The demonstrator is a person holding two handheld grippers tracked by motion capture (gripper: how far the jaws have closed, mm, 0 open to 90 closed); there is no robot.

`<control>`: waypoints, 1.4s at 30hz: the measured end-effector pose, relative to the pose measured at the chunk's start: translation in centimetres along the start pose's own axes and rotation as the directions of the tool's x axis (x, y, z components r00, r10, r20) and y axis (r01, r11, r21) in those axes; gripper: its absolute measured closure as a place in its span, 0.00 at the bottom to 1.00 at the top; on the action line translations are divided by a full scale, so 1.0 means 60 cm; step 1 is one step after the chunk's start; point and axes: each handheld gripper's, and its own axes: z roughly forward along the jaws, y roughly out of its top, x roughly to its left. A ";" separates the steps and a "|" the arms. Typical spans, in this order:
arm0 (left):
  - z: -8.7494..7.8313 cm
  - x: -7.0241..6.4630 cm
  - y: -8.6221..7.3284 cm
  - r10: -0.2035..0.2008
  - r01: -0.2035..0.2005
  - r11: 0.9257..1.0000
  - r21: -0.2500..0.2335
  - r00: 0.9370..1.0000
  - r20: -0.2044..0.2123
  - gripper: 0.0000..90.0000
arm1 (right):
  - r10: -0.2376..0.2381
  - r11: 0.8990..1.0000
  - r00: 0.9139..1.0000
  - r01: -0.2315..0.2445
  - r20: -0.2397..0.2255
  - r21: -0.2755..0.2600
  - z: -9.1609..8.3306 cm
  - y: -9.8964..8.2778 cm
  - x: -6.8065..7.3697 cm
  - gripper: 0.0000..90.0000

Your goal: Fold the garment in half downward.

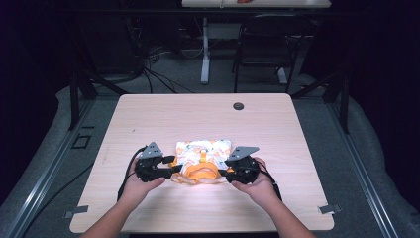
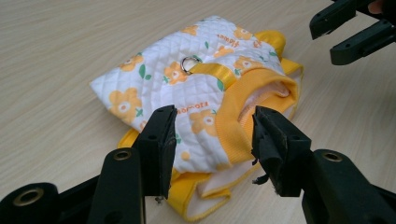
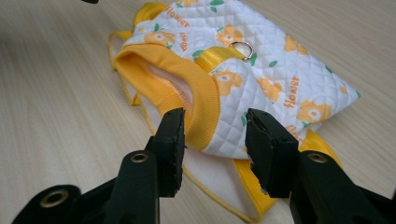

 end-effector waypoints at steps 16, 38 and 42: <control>-0.055 -0.001 -0.076 -0.050 0.050 0.999 0.005 0.999 -0.011 0.55 | 0.062 0.998 0.998 -0.061 0.022 -0.032 -0.058 -0.058 0.007 0.63; -0.059 -0.003 -0.122 -0.003 0.007 0.998 0.064 0.999 -0.052 0.58 | 0.119 0.993 0.991 -0.119 0.056 -0.012 -0.040 -0.124 0.017 0.63; -0.049 -0.004 -0.126 0.043 -0.035 0.993 0.111 0.997 -0.067 0.59 | 0.112 0.994 0.992 -0.112 0.062 -0.006 -0.034 -0.129 0.015 0.62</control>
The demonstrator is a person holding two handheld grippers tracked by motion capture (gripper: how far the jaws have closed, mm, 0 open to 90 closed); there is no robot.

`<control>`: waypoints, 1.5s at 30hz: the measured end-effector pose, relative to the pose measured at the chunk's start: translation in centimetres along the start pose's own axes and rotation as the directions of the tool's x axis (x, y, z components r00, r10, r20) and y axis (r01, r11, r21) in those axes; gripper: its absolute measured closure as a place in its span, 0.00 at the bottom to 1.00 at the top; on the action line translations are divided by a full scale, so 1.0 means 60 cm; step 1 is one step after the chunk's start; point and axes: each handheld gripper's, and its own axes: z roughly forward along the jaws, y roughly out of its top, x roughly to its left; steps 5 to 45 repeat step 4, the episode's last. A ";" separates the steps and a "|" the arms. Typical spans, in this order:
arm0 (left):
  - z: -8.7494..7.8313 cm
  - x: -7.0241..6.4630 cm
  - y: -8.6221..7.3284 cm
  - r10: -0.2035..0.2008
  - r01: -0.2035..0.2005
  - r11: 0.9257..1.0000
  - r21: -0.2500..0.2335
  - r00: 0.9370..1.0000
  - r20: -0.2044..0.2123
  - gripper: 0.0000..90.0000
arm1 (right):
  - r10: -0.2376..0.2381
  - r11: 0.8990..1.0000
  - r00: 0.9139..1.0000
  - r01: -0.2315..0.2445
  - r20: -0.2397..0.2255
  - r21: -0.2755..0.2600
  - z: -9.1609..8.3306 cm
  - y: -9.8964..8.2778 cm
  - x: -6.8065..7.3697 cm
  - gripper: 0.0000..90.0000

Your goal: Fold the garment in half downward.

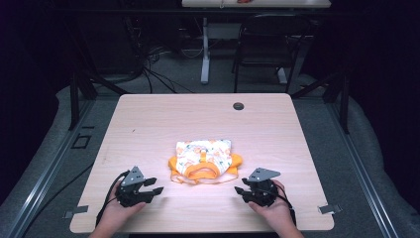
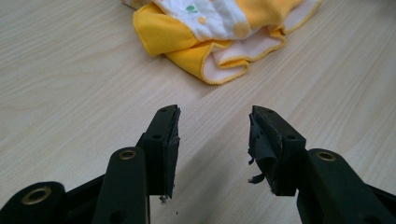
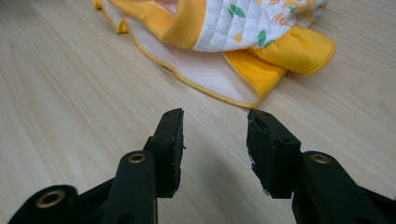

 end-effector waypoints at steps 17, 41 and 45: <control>0.006 -0.004 0.002 0.015 -0.015 1.000 -0.006 1.000 0.011 0.58 | 0.001 1.000 1.000 -0.001 -0.002 0.010 0.007 -0.004 -0.002 0.60; 0.006 -0.004 0.002 0.015 -0.015 1.000 -0.006 1.000 0.011 0.58 | 0.001 1.000 1.000 -0.001 -0.002 0.010 0.007 -0.004 -0.002 0.60; 0.006 -0.004 0.002 0.015 -0.015 1.000 -0.006 1.000 0.011 0.58 | 0.001 1.000 1.000 -0.001 -0.002 0.010 0.007 -0.004 -0.002 0.60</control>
